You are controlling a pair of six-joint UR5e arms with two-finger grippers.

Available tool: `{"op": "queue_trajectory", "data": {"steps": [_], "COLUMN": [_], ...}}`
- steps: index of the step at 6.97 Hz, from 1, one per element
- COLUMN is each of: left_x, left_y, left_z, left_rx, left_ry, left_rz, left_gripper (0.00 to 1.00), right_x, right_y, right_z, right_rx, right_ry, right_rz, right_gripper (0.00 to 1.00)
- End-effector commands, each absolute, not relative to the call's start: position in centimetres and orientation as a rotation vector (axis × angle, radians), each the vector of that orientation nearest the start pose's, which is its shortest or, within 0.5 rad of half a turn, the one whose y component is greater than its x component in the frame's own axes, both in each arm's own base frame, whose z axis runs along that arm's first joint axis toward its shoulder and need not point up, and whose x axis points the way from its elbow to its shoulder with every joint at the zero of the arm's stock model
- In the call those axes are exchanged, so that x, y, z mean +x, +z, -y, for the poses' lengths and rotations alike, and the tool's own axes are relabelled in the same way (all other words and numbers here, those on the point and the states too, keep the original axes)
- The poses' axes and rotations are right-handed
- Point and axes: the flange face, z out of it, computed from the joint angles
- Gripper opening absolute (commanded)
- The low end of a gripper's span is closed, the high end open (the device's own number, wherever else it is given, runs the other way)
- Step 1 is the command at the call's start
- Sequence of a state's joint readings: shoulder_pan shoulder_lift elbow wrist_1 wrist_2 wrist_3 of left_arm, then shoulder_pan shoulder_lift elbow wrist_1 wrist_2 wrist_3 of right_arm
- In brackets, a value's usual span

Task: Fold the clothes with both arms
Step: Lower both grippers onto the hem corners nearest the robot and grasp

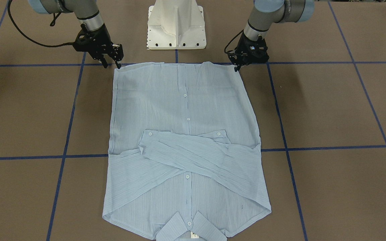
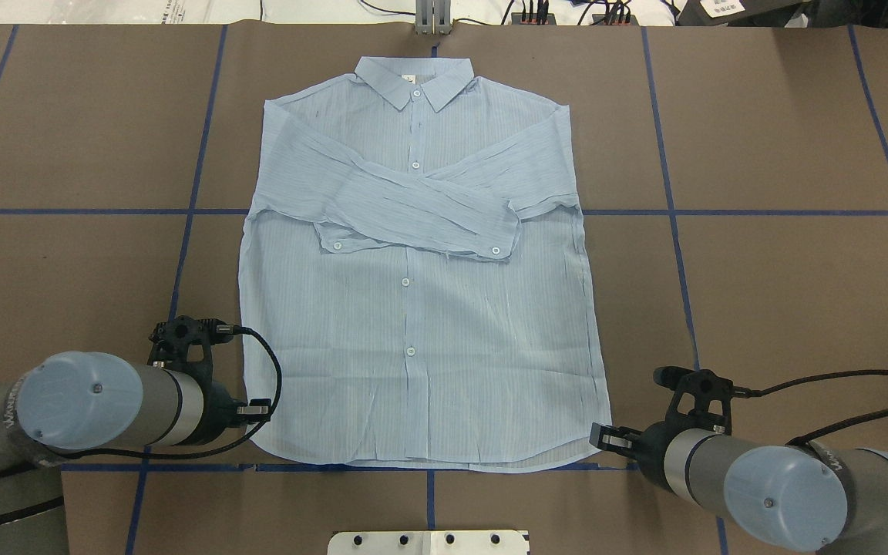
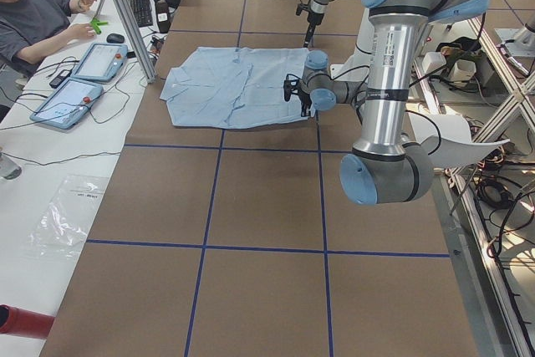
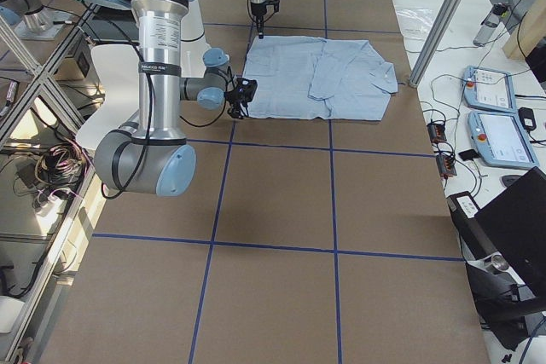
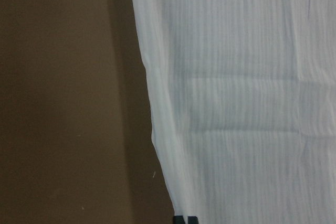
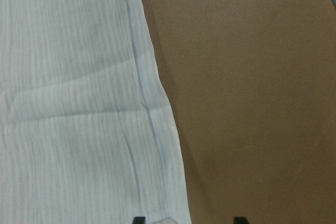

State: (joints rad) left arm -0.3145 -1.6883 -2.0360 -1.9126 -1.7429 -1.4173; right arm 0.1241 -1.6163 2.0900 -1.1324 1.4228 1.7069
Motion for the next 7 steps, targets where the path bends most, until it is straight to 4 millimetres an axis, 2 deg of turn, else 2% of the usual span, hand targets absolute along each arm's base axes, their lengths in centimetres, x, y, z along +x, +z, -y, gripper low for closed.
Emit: {"op": "queue_trajectory", "data": {"steps": [1, 4, 7], "left_x": [45.4, 44.8, 44.7], "left_y": [34.9, 34.9, 34.9], "left_z": [27.0, 26.8, 26.8], "left_rx": [0.057, 0.057, 0.057], "left_ry": [-0.069, -0.069, -0.069], "left_rz": [-0.932, -0.932, -0.933], "left_gripper": [0.0, 0.0, 0.0], "right_x": [-45.7, -46.4, -46.4], "right_y": [39.9, 38.9, 39.2], "right_z": [19.8, 19.5, 19.6], "right_rx": [0.164, 0.167, 0.18], "right_ry": [0.304, 0.301, 0.301], "right_rz": [0.895, 0.919, 0.907], "right_gripper": [0.59, 0.47, 0.44]}}
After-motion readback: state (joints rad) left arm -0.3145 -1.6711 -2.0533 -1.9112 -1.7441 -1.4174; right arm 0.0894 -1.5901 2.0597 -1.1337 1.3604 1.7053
